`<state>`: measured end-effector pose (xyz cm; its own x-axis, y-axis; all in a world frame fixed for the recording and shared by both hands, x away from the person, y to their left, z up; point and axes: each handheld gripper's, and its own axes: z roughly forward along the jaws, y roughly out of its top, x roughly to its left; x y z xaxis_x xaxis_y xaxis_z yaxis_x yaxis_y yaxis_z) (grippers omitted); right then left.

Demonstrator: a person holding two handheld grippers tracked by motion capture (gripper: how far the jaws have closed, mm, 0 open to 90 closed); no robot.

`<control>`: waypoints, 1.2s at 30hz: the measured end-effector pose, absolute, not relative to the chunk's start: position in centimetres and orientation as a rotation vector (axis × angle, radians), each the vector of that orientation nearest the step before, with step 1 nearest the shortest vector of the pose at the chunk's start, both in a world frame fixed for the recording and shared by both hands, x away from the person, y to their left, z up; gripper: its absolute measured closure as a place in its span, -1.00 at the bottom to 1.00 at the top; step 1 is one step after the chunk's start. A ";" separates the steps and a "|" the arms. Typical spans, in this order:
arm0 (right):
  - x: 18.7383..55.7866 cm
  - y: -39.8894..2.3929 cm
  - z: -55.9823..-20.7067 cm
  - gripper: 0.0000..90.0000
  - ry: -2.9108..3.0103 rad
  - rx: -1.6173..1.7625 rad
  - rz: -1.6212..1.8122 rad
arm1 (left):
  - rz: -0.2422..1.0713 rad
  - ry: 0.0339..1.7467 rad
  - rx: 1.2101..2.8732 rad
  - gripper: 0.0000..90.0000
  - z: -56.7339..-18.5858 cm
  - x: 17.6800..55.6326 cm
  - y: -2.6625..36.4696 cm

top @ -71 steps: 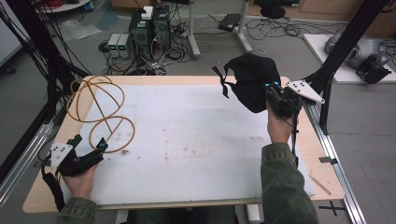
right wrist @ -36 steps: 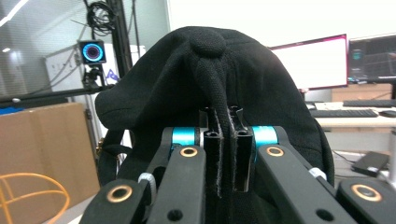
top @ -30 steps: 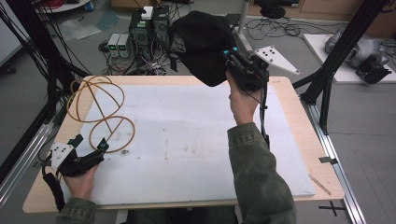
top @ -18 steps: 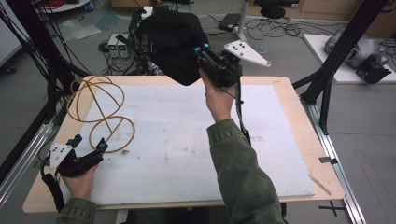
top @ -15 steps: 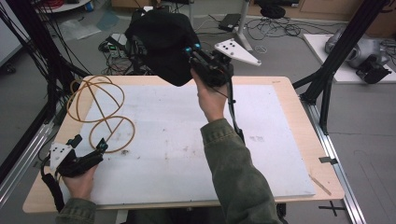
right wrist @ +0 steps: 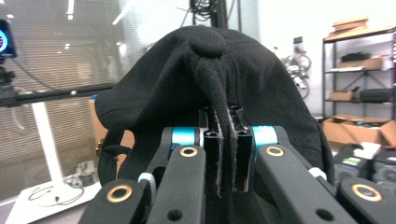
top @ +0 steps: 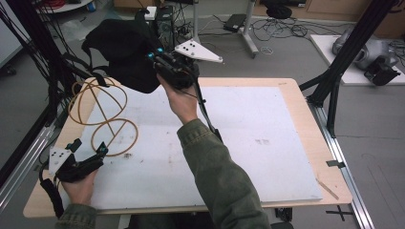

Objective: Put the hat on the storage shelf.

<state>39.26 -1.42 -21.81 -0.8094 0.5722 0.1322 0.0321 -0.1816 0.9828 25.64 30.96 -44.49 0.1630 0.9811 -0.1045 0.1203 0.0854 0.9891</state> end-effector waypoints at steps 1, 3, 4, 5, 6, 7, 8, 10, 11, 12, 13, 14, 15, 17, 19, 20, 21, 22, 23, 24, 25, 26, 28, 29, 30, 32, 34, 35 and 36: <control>39.4 -0.9 -22.0 0.94 1.738 0.691 2.071 | 0.958 1.208 1.296 -0.78 -44.5 25.6 31.0; 39.6 -0.2 -22.3 0.94 1.749 0.687 2.093 | 0.960 1.210 1.295 -0.78 -44.5 25.5 31.1; 39.6 -0.2 -22.3 0.94 1.749 0.687 2.093 | 0.960 1.210 1.295 -0.78 -44.5 25.5 31.1; 39.7 0.4 -22.5 0.94 1.761 0.674 2.111 | 0.961 1.214 1.292 -0.78 -44.5 25.4 31.2; 39.8 0.6 -22.5 0.94 1.764 0.670 2.116 | 0.960 1.214 1.292 -0.78 -44.5 25.4 31.3; 39.8 1.0 -22.6 0.94 1.773 0.666 2.130 | 0.960 1.214 1.292 -0.78 -44.5 25.4 31.3; 39.8 1.4 -22.7 0.94 1.779 0.660 2.137 | 0.961 1.215 1.289 -0.78 -44.5 25.3 31.3; 39.9 1.7 -22.9 0.94 1.793 0.645 2.151 | 0.962 1.215 1.290 -0.78 -44.5 25.3 31.4; 39.9 2.1 -23.0 0.94 1.800 0.646 2.164 | 0.961 1.215 1.293 -0.78 -44.5 25.3 31.4; 39.9 2.3 -23.1 0.94 1.807 0.645 2.161 | 0.961 1.215 1.295 -0.78 -44.5 25.2 31.4; 40.0 2.6 -23.3 0.94 1.813 0.642 2.163 | 0.959 1.215 1.294 -0.78 -44.5 25.2 31.4; 40.0 3.0 -23.4 0.94 1.821 0.637 2.166 | 0.960 1.214 1.290 -0.78 -44.5 25.3 31.3; 40.0 3.2 -23.5 0.94 1.826 0.631 2.165 | 0.957 1.214 1.293 -0.78 -44.5 25.3 31.3; 40.1 3.9 -23.9 0.94 1.837 0.623 2.168 | 0.958 1.212 1.294 -0.78 -44.5 25.3 31.3; 40.1 4.2 -24.0 0.94 1.845 0.618 2.173 | 0.957 1.211 1.297 -0.78 -44.5 25.3 31.4; 40.1 4.5 -24.2 0.94 1.845 0.617 2.175 | 0.958 1.211 1.295 -0.78 -44.5 25.3 31.3; 40.2 5.0 -24.5 0.94 1.856 0.613 2.185 | 0.955 1.212 1.297 -0.78 -44.6 25.3 31.4; 40.2 5.3 -24.6 0.94 1.861 0.609 2.182 | 0.954 1.212 1.296 -0.78 -44.6 25.3 31.4; 40.2 5.5 -24.8 0.94 1.866 0.606 2.184 | 0.953 1.211 1.296 -0.78 -44.6 25.3 31.4; 40.3 5.7 -24.9 0.94 1.871 0.601 2.182 | 0.951 1.212 1.295 -0.78 -44.6 25.3 31.4; 40.3 6.0 -25.0 0.94 1.880 0.602 2.179 | 0.951 1.212 1.295 -0.78 -44.6 25.3 31.4; 40.3 6.2 -25.2 0.94 1.885 0.601 2.177 | 0.949 1.213 1.295 -0.78 -44.6 25.3 31.4; 40.4 6.6 -25.5 0.94 1.899 0.591 2.177 | 0.949 1.214 1.295 -0.78 -44.6 25.3 31.4; 40.4 6.8 -25.6 0.94 1.908 0.594 2.179 | 0.947 1.214 1.295 -0.78 -44.6 25.3 31.4; 40.4 6.9 -25.7 0.94 1.908 0.587 2.180 | 0.945 1.214 1.295 -0.78 -44.6 25.3 31.4; 40.4 7.2 -25.8 0.94 1.925 0.583 2.179 | 0.944 1.214 1.297 -0.78 -44.6 25.3 31.4; 40.4 7.6 -26.0 0.94 1.943 0.576 2.172 | 0.943 1.214 1.295 -0.78 -44.6 25.3 31.4; 40.3 7.7 -26.1 0.93 1.949 0.573 2.169 | 0.942 1.213 1.294 -0.77 -44.6 25.3 31.4; 40.3 7.8 -26.2 0.93 1.958 0.568 2.164 | 0.941 1.213 1.295 -0.77 -44.6 25.3 31.4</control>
